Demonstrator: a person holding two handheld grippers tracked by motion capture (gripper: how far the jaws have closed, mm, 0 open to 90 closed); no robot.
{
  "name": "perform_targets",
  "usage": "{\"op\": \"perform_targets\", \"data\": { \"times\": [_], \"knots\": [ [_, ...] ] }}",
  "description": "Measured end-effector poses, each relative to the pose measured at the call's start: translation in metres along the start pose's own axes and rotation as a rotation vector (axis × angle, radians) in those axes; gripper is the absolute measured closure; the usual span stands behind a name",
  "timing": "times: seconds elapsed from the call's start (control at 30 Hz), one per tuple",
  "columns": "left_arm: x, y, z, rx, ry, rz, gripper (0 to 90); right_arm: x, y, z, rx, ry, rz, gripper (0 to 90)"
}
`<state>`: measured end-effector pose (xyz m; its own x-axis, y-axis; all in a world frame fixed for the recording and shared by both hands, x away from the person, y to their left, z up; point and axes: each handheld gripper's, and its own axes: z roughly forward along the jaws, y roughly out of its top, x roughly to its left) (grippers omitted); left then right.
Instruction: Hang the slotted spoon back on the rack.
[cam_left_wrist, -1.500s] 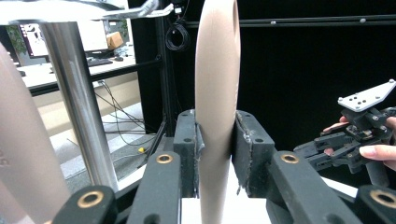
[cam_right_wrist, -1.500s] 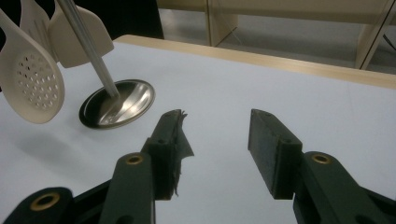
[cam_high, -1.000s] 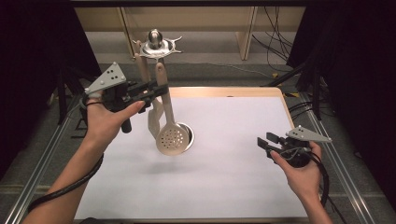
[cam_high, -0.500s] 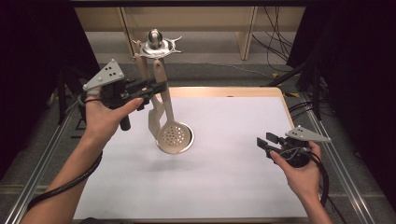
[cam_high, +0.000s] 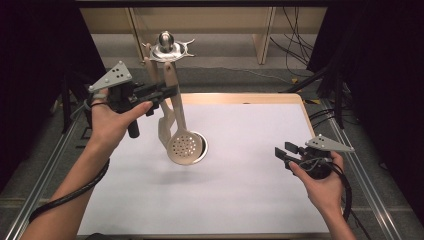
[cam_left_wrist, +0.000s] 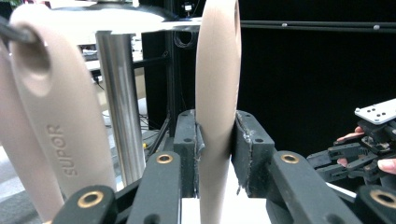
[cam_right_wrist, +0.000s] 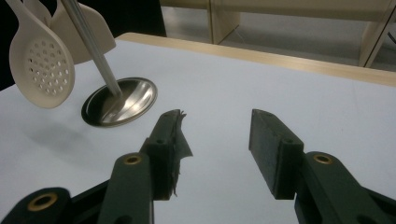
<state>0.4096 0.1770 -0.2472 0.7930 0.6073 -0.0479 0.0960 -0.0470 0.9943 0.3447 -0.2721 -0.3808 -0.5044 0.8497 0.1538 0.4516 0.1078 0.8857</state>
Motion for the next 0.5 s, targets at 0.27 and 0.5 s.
{"op": "perform_targets", "data": {
  "times": [0.27, 0.5],
  "knots": [
    [0.005, -0.003, 0.007, -0.004, 0.001, -0.032, 71.6, -0.001, 0.0, -0.001, 0.009, -0.009, -0.006, 54.8],
    [-0.001, -0.012, 0.002, -0.025, 0.066, -0.005, 62.6, -0.002, -0.002, -0.001, 0.003, -0.002, 0.013, 54.5]
  ]
}}
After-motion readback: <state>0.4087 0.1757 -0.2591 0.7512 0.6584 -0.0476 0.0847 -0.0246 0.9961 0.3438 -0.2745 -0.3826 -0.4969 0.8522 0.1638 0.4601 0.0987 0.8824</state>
